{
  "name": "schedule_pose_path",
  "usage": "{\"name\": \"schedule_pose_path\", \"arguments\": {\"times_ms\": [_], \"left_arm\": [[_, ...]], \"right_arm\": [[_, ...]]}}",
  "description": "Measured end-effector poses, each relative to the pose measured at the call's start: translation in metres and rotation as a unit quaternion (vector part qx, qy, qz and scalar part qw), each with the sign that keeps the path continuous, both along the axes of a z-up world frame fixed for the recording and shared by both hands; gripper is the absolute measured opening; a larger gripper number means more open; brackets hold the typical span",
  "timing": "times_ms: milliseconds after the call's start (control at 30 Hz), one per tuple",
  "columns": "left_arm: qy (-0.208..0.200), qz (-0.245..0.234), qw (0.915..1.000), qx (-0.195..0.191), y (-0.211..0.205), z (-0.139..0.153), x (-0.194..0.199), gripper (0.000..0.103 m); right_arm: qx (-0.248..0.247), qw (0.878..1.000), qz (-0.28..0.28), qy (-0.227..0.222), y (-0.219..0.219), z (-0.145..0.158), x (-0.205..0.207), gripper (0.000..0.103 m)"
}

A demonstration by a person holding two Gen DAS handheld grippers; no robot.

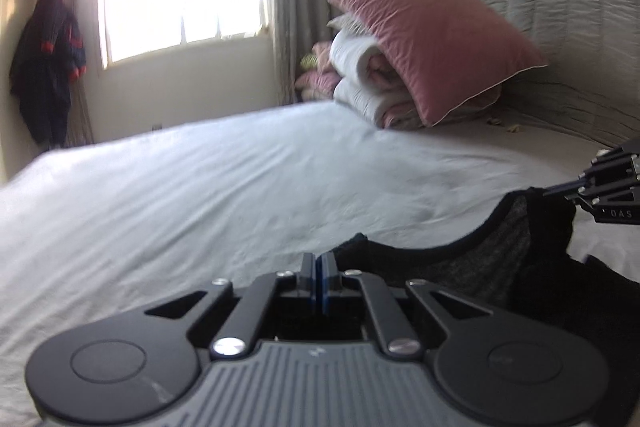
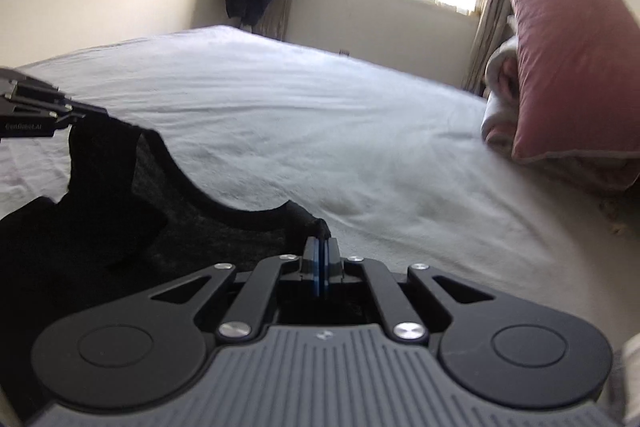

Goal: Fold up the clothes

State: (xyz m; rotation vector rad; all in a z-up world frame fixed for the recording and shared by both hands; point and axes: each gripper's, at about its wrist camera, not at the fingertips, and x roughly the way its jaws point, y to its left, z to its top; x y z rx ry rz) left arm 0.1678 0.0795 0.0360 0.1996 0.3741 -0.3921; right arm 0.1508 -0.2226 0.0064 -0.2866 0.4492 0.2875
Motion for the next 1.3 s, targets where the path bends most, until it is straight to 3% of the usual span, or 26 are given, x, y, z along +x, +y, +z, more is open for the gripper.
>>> {"name": "schedule_pose_path", "arguments": {"times_ms": [133,267,467,567,667,733,767,900,1100,1167,1200,1233,1300], "left_arm": [[-0.035,-0.028,0.9983,0.036,-0.002,0.003,-0.046,0.002],[-0.044,-0.071,0.9923,0.092,-0.005,-0.007,-0.090,0.003],[0.053,-0.116,0.9765,0.174,-0.014,-0.047,-0.110,0.004],[0.074,-0.115,0.9735,0.183,-0.016,-0.049,-0.115,0.009],[0.077,-0.097,0.9841,0.127,-0.012,-0.030,-0.121,0.013],[0.072,-0.089,0.9893,0.091,-0.013,-0.022,-0.125,0.036],[0.069,-0.085,0.9911,0.076,-0.014,-0.020,-0.127,0.039],[0.070,-0.081,0.9931,0.048,-0.038,-0.034,-0.133,0.041],[0.083,-0.052,0.9941,0.046,-0.065,-0.064,-0.112,0.041],[0.088,-0.044,0.9942,0.043,-0.068,-0.068,-0.107,0.040],[0.089,-0.040,0.9944,0.042,-0.068,-0.070,-0.106,0.035],[0.088,-0.038,0.9946,0.041,-0.068,-0.071,-0.107,0.024],[0.086,-0.041,0.9946,0.040,-0.068,-0.070,-0.109,0.011]], "right_arm": [[-0.036,0.998,0.015,-0.041,0.006,0.002,-0.047,0.002],[-0.071,0.996,0.043,-0.023,0.012,-0.009,-0.078,0.002],[-0.087,0.991,0.056,0.088,0.017,-0.042,-0.082,0.003],[-0.081,0.989,0.046,0.113,0.020,-0.042,-0.084,0.012],[-0.027,0.993,0.032,0.114,0.017,-0.028,-0.089,0.014],[0.011,0.994,0.021,0.105,0.015,-0.022,-0.095,0.025],[0.030,0.995,0.018,0.098,0.015,-0.021,-0.097,0.040],[0.054,0.995,0.023,0.082,0.025,-0.033,-0.104,0.043],[-0.023,0.997,0.040,0.056,0.049,-0.053,-0.099,0.043],[-0.024,0.997,0.044,0.053,0.050,-0.056,-0.095,0.043],[-0.022,0.997,0.045,0.053,0.050,-0.057,-0.093,0.039],[-0.019,0.997,0.047,0.056,0.048,-0.057,-0.092,0.034],[-0.015,0.997,0.050,0.062,0.045,-0.055,-0.092,0.013]]}}
